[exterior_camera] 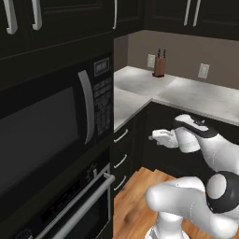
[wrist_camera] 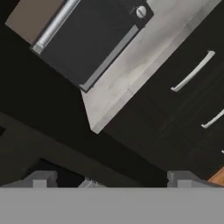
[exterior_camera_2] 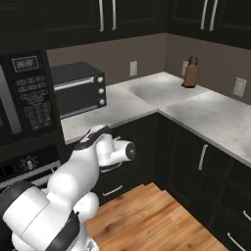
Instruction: Take the tongs from the drawer on the right and place them on the dining counter next to the tray containing the kebab skewer.
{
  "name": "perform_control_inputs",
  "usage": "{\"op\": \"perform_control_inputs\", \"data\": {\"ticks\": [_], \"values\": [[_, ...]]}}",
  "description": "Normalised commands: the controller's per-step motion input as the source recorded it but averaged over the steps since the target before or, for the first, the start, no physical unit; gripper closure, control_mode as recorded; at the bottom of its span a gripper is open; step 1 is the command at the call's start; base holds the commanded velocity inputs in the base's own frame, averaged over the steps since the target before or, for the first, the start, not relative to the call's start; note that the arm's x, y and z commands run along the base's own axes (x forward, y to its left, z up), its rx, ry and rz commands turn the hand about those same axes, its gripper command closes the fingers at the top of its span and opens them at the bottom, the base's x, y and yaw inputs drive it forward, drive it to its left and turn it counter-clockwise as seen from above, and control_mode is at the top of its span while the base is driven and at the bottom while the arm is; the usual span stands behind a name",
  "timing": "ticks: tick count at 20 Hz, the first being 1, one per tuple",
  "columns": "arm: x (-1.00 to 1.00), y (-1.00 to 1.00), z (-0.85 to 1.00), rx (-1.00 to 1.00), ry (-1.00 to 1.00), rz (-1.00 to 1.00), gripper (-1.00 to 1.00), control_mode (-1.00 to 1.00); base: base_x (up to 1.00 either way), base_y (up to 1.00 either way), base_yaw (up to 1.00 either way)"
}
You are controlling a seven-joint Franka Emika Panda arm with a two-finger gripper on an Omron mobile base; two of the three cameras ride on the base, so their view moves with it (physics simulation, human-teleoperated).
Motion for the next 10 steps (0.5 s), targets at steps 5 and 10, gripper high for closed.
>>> {"op": "perform_control_inputs", "data": {"ticks": [5, 10], "values": [[0.56, -0.03, -0.06, 0.26, 0.08, 0.04, -1.0, -1.0, 0.0, 0.0, 0.0], [0.51, -0.05, -0.05, 0.29, 0.15, 0.06, -1.0, -1.0, 0.0, 0.0, 0.0]]}}
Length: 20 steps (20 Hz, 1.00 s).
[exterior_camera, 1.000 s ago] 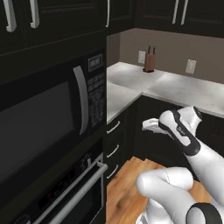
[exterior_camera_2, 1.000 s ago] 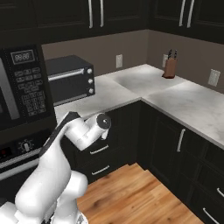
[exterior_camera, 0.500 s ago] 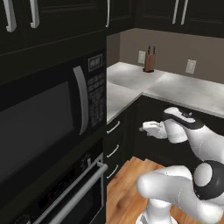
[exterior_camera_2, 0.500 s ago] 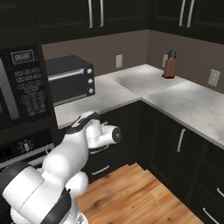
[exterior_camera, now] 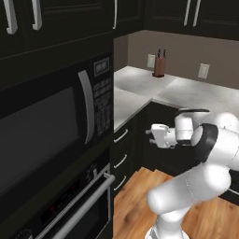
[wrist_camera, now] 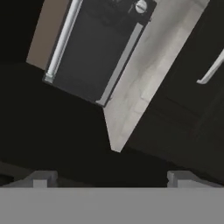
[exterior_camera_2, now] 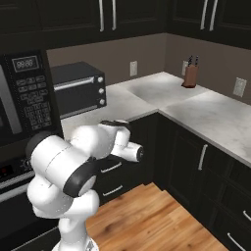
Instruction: Take the tongs from the drawer on the right and place them on the dining counter next to the tray containing the kebab skewer.
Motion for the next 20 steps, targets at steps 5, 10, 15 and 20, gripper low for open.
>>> {"op": "perform_control_inputs", "data": {"ticks": [5, 10, 15, 20], "values": [[0.52, 0.0, -0.19, 0.27, 0.1, 0.01, -1.0, -1.0, 0.0, 0.0, 0.0], [0.26, 0.0, -0.31, 0.31, 0.03, 0.0, -1.0, -1.0, 0.0, 0.0, 0.0], [0.07, 0.0, -0.13, 0.05, 0.0, -0.04, -1.0, -1.0, 0.0, 0.0, 0.0], [0.18, 0.02, -0.03, 0.0, 0.0, -0.07, -1.0, -1.0, 0.0, 0.0, 0.0]]}}
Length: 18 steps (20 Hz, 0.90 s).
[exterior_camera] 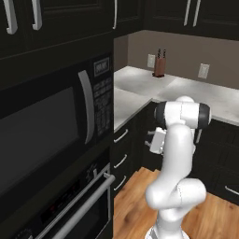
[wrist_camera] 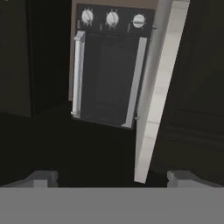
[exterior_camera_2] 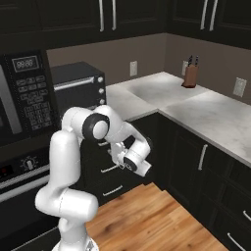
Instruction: Take the tongs from the drawer on the right and place them on the dining counter next to the tray containing the kebab skewer.
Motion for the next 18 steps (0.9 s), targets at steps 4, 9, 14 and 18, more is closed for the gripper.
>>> {"op": "perform_control_inputs", "data": {"ticks": [4, 9, 14, 18], "values": [[0.14, 0.13, 0.0, 0.0, 0.0, -0.09, -1.0, -1.0, 0.0, 0.0, 0.0], [0.27, 0.17, -0.09, 0.0, 0.01, -0.17, -1.0, -1.0, 0.0, 0.0, 0.0], [0.34, 0.19, 0.0, -0.06, 0.13, -0.06, -1.0, -1.0, 0.0, 0.0, 0.0], [0.16, 0.03, -0.01, -0.01, 0.14, -0.03, -1.0, -1.0, 0.0, 0.0, 0.0]]}}
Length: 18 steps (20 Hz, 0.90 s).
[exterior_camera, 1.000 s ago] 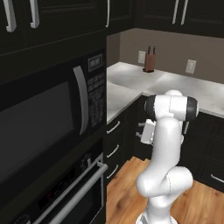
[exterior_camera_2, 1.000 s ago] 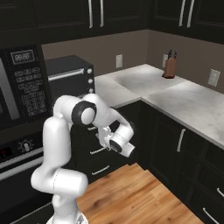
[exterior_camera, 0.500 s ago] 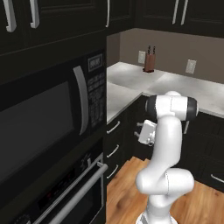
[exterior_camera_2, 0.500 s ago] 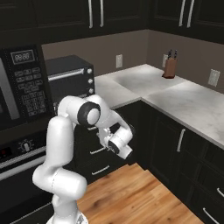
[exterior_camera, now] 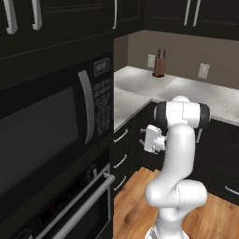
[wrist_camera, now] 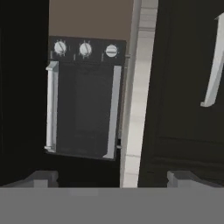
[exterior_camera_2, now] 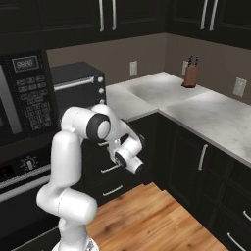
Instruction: Take the tongs from the drawer on the right and place them on the dining counter next to the tray containing the kebab skewer.
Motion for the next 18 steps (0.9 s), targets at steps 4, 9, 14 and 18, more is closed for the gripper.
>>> {"op": "perform_control_inputs", "data": {"ticks": [4, 9, 14, 18], "values": [[0.25, 0.04, -0.06, -0.01, 0.03, 0.0, -1.0, -1.0, 0.0, 0.0, 0.0], [0.07, 0.04, -0.08, 0.0, -0.12, 0.0, -1.0, -1.0, 0.0, 0.0, 0.0], [0.01, 0.0, -0.31, 0.0, -0.12, 0.0, -1.0, -1.0, 0.0, 0.0, 0.0], [0.15, 0.0, -0.34, 0.0, 0.0, 0.0, -1.0, -1.0, 0.0, 0.0, 0.0]]}}
